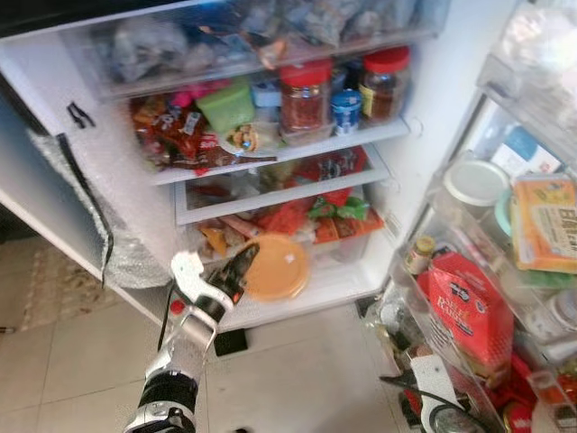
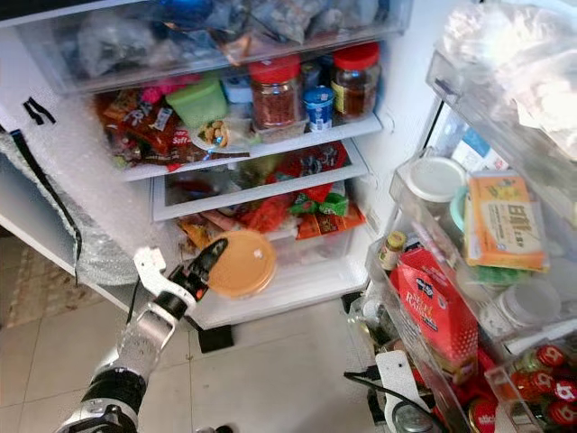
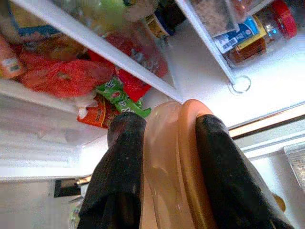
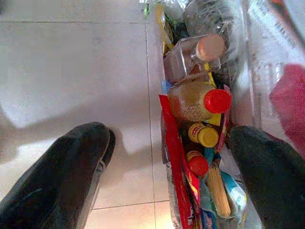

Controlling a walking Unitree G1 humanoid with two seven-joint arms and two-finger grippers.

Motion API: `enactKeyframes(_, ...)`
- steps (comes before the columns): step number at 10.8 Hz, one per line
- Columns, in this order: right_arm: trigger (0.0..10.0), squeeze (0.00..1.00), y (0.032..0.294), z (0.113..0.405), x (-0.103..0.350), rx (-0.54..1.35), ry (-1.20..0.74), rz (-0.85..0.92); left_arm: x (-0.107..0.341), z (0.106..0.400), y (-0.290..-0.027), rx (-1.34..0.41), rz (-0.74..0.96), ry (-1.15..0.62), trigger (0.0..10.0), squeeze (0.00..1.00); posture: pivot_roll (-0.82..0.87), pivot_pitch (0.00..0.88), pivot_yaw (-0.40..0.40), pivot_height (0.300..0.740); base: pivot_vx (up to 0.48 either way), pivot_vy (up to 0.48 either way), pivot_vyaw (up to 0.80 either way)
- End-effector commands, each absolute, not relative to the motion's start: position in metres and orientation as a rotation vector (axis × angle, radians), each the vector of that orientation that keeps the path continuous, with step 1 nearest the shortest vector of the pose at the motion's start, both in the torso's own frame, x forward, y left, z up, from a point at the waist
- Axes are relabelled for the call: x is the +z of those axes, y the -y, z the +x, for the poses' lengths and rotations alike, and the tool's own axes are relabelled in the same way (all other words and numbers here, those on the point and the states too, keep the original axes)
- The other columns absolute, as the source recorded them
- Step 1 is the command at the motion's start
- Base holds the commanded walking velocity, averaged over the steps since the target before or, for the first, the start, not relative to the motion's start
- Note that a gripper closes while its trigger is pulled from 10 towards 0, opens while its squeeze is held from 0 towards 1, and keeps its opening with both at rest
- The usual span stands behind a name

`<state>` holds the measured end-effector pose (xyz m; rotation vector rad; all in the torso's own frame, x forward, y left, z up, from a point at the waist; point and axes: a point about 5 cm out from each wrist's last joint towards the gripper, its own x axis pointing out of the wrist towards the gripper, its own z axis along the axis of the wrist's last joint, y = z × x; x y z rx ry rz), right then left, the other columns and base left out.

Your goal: Restocking fridge

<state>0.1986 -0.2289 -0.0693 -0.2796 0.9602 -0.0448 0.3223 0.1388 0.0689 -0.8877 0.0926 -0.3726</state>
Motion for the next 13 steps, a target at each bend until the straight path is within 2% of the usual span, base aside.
enactKeyframes(1, 10.0, 0.0, 0.228, 0.189, -0.075, -0.04, -0.995, -0.271, 0.072, 0.322, -0.141, -0.37, -0.872, -0.084, 10.0, 0.0, -0.09, 0.179, 0.094, 0.74, 0.0, 0.0, 0.0)
enactKeyframes(2, 10.0, 0.0, 0.227, 0.184, -0.077, -0.102, -0.996, -0.207, 0.08, 0.323, -0.136, -0.399, -0.866, -0.06, 10.0, 0.0, -0.07, 0.167, 0.114, 0.74, 0.0, 0.0, 0.0)
enactKeyframes(4, 10.0, 0.0, 0.224, 0.181, -0.079, -0.046, -1.004, -0.223, 0.081, 0.327, -0.132, -0.407, -0.861, -0.081, 10.0, 0.0, -0.1, 0.15, 0.139, 0.74, 0.0, 0.0, 0.0)
enactKeyframes(6, 10.0, 0.0, 0.225, 0.171, -0.084, -0.073, -1.029, -0.187, 0.081, 0.32, -0.137, -0.362, -0.89, -0.046, 10.0, 0.0, -0.08, 0.131, 0.077, 0.74, 0.0, 0.0, 0.0)
enactKeyframes(8, 10.0, 0.0, 0.227, 0.162, -0.087, -0.017, -1.044, -0.248, 0.07, 0.307, -0.141, -0.285, -0.969, -0.042, 10.0, 0.0, -0.08, 0.142, 0.064, 0.74, 0.0, 0.0, 0.0)
enactKeyframes(9, 10.0, 0.0, 0.227, 0.155, -0.089, -0.094, -1.033, -0.211, 0.065, 0.301, -0.142, -0.297, -0.96, -0.071, 10.0, 0.0, -0.12, 0.14, 0.079, 0.74, 0.0, 0.0, 0.0)
enactKeyframes(13, 10.0, 0.0, 0.225, 0.152, -0.091, -0.084, -1.039, -0.187, 0.074, 0.303, -0.145, -0.296, -0.944, -0.069, 10.0, 0.0, -0.13, 0.194, 0.112, 0.74, 0.0, 0.0, 0.0)
